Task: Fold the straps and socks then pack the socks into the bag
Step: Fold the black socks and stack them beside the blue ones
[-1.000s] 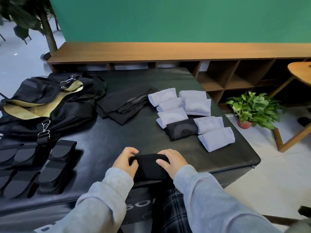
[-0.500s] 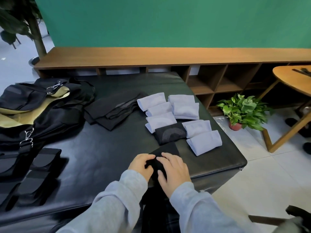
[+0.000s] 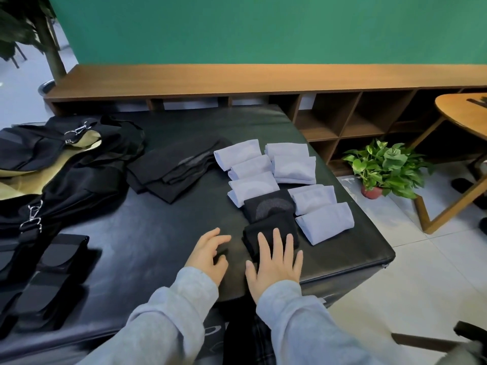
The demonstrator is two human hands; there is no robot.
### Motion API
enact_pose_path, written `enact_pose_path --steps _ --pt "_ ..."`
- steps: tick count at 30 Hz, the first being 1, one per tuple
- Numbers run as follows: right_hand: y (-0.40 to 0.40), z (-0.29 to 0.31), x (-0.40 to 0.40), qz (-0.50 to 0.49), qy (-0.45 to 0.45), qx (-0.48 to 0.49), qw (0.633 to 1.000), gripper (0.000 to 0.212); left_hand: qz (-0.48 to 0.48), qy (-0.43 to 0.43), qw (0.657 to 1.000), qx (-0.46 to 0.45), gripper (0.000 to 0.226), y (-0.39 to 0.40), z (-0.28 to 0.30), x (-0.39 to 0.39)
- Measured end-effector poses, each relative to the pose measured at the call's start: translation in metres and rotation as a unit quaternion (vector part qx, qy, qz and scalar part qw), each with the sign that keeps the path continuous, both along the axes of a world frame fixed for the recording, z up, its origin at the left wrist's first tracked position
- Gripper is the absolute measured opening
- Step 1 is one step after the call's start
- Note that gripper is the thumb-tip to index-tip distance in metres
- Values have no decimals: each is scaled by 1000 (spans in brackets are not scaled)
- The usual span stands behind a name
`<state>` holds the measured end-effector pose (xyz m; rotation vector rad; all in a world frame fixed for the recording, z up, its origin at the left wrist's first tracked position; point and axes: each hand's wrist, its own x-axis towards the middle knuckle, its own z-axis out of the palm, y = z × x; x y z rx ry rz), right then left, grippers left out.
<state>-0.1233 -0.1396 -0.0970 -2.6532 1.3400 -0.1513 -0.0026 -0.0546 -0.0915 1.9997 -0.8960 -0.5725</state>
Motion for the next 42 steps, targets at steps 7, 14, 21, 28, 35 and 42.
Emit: enact_pose_path --steps 7,14,21,28,35,42 --pt "10 1 28 193 24 -50 980 57 96 -227 965 90 52 -6 7 48" --pt "0 -7 32 309 29 -96 946 59 158 -287 931 158 64 -22 9 110" --pt "-2 -11 26 351 -28 -119 928 57 175 -302 918 190 63 -29 3 140" --pt "-2 -15 25 296 -52 -107 948 56 195 -291 903 250 59 -30 -5 149" --pt "-2 -17 24 313 -102 -128 935 50 191 -285 898 276 47 -36 6 159" --pt "-5 -21 22 325 -145 -131 925 45 148 -287 887 330 56 -34 16 164"
